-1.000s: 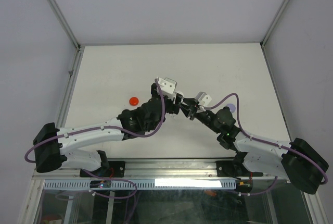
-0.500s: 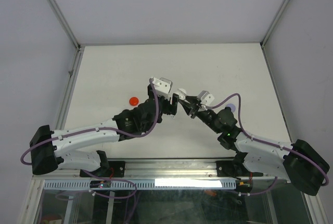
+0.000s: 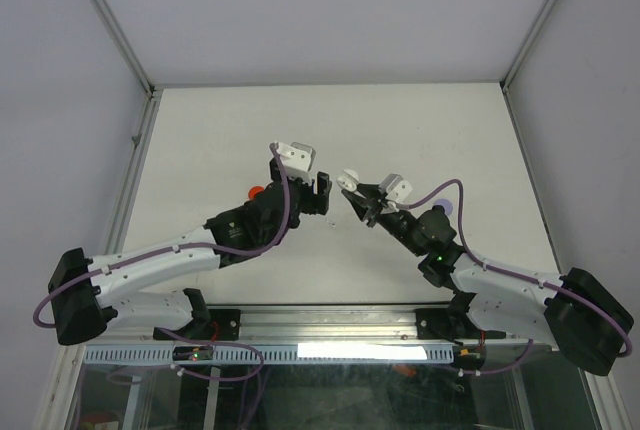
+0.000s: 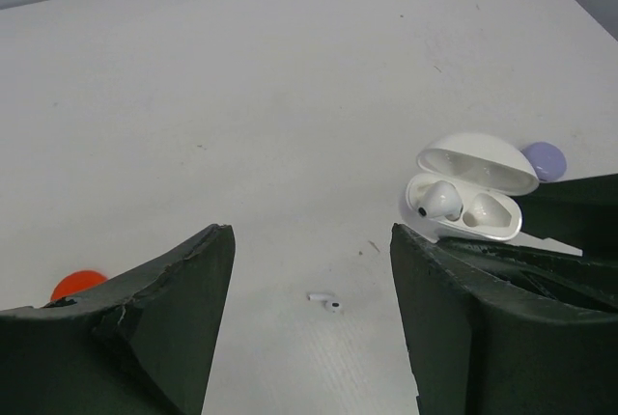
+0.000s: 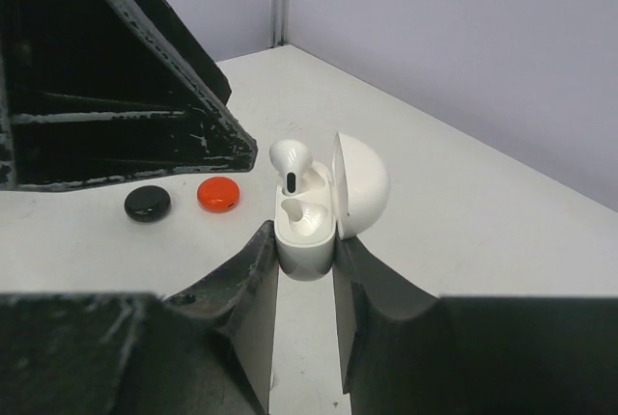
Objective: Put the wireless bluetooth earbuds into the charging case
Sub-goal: Place the earbud in the charging case.
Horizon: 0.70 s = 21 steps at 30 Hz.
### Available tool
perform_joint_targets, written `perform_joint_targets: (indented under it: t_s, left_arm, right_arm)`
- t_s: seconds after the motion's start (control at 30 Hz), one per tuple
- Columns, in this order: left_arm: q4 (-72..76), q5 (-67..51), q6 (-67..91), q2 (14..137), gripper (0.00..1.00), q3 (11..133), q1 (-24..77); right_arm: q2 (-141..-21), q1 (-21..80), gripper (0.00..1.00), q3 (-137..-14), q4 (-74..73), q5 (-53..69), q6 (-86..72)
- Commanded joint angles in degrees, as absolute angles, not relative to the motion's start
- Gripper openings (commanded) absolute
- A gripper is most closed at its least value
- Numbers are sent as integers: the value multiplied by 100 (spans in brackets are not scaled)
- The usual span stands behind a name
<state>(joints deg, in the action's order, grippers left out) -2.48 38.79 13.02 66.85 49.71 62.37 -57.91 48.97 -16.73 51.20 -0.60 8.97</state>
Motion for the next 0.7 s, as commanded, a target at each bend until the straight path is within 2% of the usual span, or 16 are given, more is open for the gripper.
perform_joint_targets:
  t_s: [0.0,0.27,0.67]
  left_arm:
    - [92,3150,1539,6264,67,4786,6068]
    - [363,2273,1629,6185,67,4739,5821]
    - [378,2161,1722,6349,67,4835,5531]
  right_arm:
    - [-5690,4904,12,-1828,5546,-32,881]
    - [-5700,4904,12,-1843,5559,40,826]
    - [-5704,4904,12,-1865,5549,194,809]
